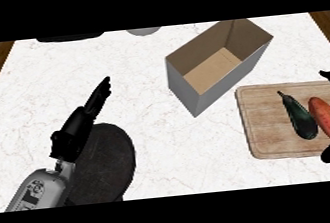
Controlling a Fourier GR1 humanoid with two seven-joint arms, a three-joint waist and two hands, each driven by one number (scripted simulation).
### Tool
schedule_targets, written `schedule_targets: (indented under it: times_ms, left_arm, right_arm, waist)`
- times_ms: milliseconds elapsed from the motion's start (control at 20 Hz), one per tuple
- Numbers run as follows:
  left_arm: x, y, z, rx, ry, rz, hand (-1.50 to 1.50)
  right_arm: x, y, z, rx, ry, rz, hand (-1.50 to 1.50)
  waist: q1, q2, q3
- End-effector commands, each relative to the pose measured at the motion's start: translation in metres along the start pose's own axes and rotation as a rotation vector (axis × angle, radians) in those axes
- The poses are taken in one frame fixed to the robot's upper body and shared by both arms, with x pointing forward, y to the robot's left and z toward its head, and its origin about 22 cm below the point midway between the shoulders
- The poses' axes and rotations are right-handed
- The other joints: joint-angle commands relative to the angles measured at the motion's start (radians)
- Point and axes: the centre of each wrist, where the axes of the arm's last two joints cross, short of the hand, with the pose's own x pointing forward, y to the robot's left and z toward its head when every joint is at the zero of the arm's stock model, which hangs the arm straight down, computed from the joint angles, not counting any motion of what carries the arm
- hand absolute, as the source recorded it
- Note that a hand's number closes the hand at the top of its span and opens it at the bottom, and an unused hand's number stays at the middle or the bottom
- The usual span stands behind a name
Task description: Pick the eggplant from the cutting board and place it in the cardboard box
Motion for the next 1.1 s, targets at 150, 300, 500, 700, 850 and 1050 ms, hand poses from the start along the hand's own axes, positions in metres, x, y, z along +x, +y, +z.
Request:
schedule_targets:
  times_ms: [150,300,500,700,850,1050]
  left_arm:
    - [-0.008,0.005,-0.006,0.007,0.004,0.008,0.0]
    - [-0.004,-0.002,-0.016,0.005,-0.004,-0.003,0.0]
    - [0.002,0.008,-0.001,-0.004,-0.033,-0.018,0.0]
    - [0.005,-0.009,0.001,-0.013,-0.016,-0.013,0.0]
    - [0.004,0.003,-0.005,0.004,-0.013,-0.012,0.0]
    - [-0.004,-0.003,-0.007,0.008,-0.004,0.004,0.0]
  right_arm:
    - [0.017,-0.033,-0.022,0.138,0.07,-0.066,-1.5]
    - [0.034,0.003,-0.032,0.129,0.089,-0.083,-1.5]
    - [0.032,0.007,-0.055,0.131,0.093,-0.076,-1.5]
    - [0.013,0.04,-0.08,0.147,0.128,-0.06,-1.5]
    - [0.006,0.03,-0.072,0.184,0.165,-0.035,-1.5]
    - [-0.004,0.059,-0.083,0.189,0.177,-0.036,-1.5]
  waist:
    - [0.0,0.003,0.001]
    - [-0.001,0.003,0.002]
    - [0.003,0.002,0.002]
    - [0.005,0.002,0.003]
    - [-0.003,0.0,0.002]
    - [-0.003,0.001,0.002]
